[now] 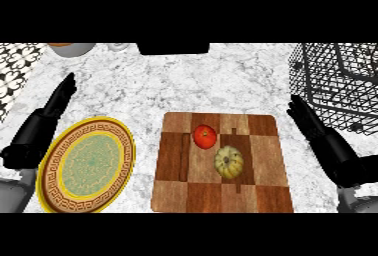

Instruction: Pick the squash from the cutting board and place it in the tiered basket

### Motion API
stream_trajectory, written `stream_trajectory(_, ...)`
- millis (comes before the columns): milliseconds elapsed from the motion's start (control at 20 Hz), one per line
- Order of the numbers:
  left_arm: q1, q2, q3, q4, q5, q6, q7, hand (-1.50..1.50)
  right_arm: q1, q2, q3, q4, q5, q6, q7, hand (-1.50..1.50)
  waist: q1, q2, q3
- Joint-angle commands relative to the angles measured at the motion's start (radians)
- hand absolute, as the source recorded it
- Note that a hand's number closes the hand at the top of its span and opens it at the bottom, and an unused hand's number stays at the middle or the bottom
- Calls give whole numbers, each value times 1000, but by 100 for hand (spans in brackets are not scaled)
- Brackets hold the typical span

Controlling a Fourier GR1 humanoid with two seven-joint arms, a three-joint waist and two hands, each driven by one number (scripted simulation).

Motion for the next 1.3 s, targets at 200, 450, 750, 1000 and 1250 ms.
stream_trajectory(200,160,-55,71,174,103,27,128,0,164,225,-67,132,-142,-77,-148,150,24,18,-23)
stream_trajectory(450,181,-72,103,223,177,-3,183,0,215,395,22,33,135,-339,-445,-150,0,5,-29)
stream_trajectory(750,207,-69,89,199,161,0,175,0,344,145,40,209,516,-609,-159,-150,22,19,-43)
stream_trajectory(1000,222,-71,87,197,172,-29,157,0,325,64,124,159,733,-624,172,-150,56,14,-44)
stream_trajectory(1250,169,-66,91,204,177,-36,190,0,193,38,229,54,792,-364,529,-150,71,17,-39)
